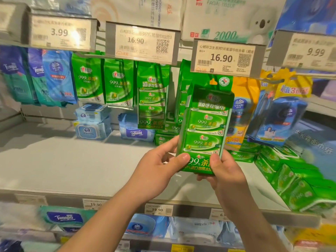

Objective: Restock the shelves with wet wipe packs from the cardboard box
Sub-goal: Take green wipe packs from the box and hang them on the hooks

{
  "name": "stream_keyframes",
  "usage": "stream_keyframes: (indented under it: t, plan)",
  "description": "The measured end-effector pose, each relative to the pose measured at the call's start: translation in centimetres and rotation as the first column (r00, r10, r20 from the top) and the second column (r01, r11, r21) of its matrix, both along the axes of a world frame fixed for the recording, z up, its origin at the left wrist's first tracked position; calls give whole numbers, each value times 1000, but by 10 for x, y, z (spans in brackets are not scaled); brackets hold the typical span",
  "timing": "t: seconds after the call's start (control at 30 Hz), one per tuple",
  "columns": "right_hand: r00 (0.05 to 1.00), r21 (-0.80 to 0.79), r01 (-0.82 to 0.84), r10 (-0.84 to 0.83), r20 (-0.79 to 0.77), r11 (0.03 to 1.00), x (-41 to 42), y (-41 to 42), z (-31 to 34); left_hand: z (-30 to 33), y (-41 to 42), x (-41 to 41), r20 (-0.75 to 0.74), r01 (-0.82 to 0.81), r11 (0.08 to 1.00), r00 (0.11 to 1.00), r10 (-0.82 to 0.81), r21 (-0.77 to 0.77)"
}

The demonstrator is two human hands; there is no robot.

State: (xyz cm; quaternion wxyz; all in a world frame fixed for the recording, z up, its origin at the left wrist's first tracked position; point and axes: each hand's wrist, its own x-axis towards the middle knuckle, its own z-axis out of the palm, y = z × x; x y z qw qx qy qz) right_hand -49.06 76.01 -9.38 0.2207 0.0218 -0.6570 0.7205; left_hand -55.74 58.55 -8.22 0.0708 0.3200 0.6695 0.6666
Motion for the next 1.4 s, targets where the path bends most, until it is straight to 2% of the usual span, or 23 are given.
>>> stream_keyframes:
  t: [0.2,0.33,0.43,0.57,0.83,1.0,1.17,1.4]
  plan:
    - [998,160,-35,44,-53,986,18,8,-11,-18,-2,12,-87,1,1000,996,-2,-17]
    - [997,210,10,6,-77,978,17,9,-3,-15,2,11,-127,-11,1000,992,13,16]
    - [998,182,54,-49,-34,982,8,11,3,-7,9,6,-122,-9,999,992,15,49]
    - [996,112,38,-28,-82,993,-2,11,9,-2,17,-2,-105,-29,996,994,37,78]
    - [991,99,32,-19,-130,995,-8,11,17,-4,21,-6,-70,-22,992,997,31,128]
    - [993,46,90,-86,-79,995,-9,10,12,-1,25,-6,-52,15,990,999,-8,140]
    - [997,28,72,-72,-32,997,-13,13,10,-12,27,-10,65,-16,991,998,8,133]
    - [997,-123,11,-1,80,992,-19,5,1,-19,28,-19,86,-81,989,994,71,120]
